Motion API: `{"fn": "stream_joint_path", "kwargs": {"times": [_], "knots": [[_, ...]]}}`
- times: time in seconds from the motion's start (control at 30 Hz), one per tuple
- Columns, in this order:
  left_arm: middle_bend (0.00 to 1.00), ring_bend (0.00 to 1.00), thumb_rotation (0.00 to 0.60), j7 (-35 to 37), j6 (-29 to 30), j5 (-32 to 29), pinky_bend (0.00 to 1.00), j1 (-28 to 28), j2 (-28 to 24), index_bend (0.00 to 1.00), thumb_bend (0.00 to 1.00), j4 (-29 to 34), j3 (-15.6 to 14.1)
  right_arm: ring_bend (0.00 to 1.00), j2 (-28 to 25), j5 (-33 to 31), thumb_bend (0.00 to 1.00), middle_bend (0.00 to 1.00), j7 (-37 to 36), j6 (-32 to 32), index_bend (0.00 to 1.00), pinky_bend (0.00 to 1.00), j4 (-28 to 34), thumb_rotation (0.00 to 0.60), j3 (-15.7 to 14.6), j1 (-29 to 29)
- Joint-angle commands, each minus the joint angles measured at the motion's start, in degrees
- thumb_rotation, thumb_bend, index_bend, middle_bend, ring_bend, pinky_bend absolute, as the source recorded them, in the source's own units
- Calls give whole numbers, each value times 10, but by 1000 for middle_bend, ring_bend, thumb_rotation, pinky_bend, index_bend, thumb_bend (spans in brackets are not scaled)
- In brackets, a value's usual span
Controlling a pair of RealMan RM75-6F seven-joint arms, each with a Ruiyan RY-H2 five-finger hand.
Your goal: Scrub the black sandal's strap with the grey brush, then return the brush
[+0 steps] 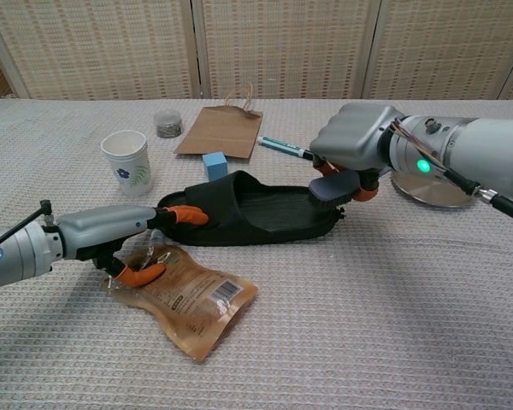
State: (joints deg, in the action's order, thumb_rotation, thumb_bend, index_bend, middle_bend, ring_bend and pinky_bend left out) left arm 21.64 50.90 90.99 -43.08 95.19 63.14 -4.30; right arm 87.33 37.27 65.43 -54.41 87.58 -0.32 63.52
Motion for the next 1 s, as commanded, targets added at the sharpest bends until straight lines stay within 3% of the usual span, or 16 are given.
{"fn": "stream_joint_path", "kwargs": {"times": [0.03,0.4,0.83,1.0], "knots": [[0,0,600,2,0,0,94,0,0,0,469,-1,0,503,-5,-11,698,614,9,-5,763,703,6,600,-4,4],[0,0,600,4,-1,-2,97,0,-4,0,471,-1,0,504,26,1,734,614,9,4,753,703,0,600,-6,23],[0,0,600,10,-10,2,101,-4,4,0,471,-10,-4,504,-5,-30,738,614,54,-25,746,703,7,600,-41,23],[0,0,600,16,-12,1,107,-6,2,0,471,-13,-4,504,2,-36,742,614,46,-21,743,703,9,600,-30,28]]}}
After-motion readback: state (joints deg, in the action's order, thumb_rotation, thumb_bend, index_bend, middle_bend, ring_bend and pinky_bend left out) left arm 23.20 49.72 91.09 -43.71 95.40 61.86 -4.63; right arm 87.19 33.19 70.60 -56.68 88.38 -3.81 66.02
